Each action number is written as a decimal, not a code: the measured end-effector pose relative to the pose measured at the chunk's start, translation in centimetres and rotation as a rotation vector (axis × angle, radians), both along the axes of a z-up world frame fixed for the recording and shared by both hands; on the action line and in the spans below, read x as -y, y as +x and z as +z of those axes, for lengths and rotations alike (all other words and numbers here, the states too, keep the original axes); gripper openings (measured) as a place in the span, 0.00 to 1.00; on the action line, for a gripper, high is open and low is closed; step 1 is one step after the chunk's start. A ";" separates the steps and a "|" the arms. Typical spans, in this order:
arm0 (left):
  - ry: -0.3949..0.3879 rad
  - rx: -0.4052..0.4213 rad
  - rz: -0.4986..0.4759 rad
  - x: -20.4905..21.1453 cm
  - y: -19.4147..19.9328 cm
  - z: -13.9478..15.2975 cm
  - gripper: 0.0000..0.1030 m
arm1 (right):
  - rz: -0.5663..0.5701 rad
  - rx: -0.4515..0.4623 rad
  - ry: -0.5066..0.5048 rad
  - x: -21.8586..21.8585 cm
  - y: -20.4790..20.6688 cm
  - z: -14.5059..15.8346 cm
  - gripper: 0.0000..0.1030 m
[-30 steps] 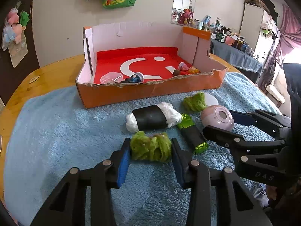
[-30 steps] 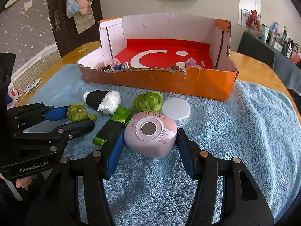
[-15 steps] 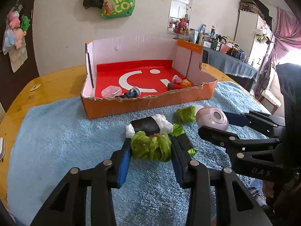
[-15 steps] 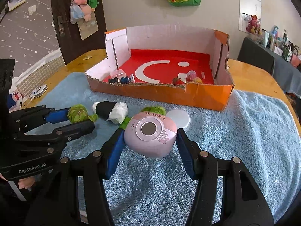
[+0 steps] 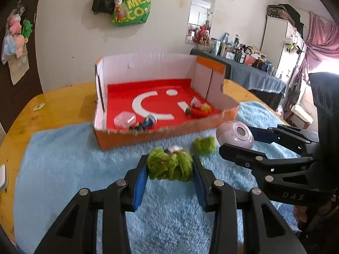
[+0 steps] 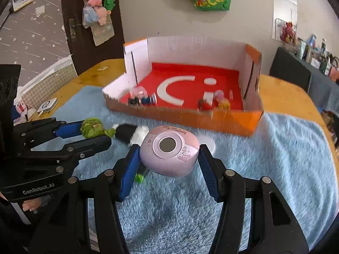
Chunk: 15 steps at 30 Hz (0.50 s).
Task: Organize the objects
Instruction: 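Lift the speaker and yarn ball and carry both over the cardboard box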
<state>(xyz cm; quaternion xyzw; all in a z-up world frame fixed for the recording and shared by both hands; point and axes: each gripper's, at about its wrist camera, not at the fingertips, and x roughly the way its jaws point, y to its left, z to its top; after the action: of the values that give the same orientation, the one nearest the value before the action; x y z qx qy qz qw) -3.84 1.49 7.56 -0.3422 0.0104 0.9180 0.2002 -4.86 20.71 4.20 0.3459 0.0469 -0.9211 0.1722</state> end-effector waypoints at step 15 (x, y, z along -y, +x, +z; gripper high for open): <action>-0.013 0.076 -0.052 -0.7 -10.2 3.4 0.41 | 0.057 0.032 0.102 0.0 -9.4 3.8 0.52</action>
<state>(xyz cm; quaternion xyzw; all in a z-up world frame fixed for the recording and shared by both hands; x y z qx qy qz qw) -14.00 2.22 11.00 -0.3779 0.0174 0.8987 0.2221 -14.28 20.69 7.99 0.3674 0.1010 -0.9066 0.1814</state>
